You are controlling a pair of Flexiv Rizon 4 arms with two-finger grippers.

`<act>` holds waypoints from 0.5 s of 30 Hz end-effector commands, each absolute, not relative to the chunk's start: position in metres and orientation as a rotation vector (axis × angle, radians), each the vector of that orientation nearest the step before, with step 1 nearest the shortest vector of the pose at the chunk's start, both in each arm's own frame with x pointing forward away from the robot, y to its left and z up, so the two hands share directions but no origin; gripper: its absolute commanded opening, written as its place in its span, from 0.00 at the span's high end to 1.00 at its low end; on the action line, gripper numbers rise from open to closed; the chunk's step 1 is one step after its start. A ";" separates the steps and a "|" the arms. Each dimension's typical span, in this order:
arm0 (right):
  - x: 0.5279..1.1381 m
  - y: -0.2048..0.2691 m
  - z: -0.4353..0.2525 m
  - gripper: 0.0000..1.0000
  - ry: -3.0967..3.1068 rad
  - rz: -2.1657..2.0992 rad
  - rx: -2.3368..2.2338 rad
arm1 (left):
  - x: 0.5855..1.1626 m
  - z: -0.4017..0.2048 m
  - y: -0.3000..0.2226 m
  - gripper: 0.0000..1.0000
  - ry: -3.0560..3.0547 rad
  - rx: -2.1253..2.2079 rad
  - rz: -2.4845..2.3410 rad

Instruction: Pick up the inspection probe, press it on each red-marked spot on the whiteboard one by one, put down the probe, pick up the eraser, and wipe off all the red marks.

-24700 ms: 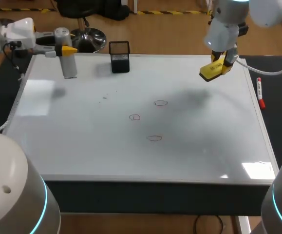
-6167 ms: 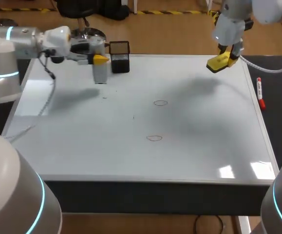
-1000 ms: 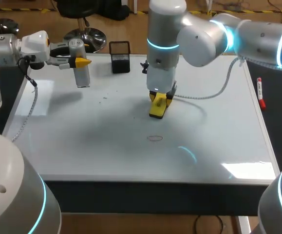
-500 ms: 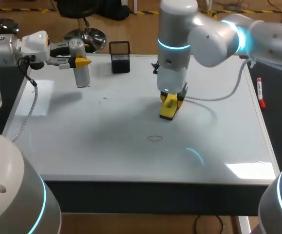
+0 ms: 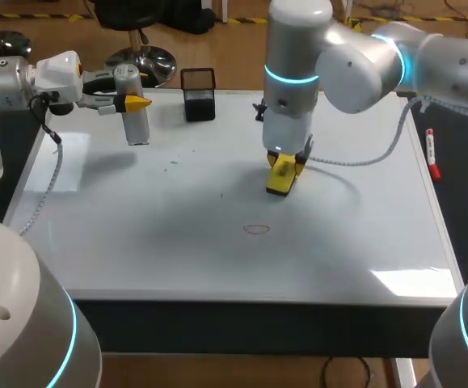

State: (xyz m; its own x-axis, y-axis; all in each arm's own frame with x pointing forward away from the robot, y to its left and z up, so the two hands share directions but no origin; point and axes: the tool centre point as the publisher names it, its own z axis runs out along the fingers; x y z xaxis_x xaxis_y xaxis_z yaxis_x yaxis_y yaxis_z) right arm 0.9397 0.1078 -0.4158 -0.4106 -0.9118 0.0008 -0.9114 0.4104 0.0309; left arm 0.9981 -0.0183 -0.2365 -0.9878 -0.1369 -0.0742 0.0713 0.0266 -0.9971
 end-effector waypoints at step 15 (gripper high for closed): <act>0.961 0.075 -0.347 1.00 -2.697 0.009 1.678 | 0.997 -0.235 -0.019 1.00 2.137 -0.071 -2.088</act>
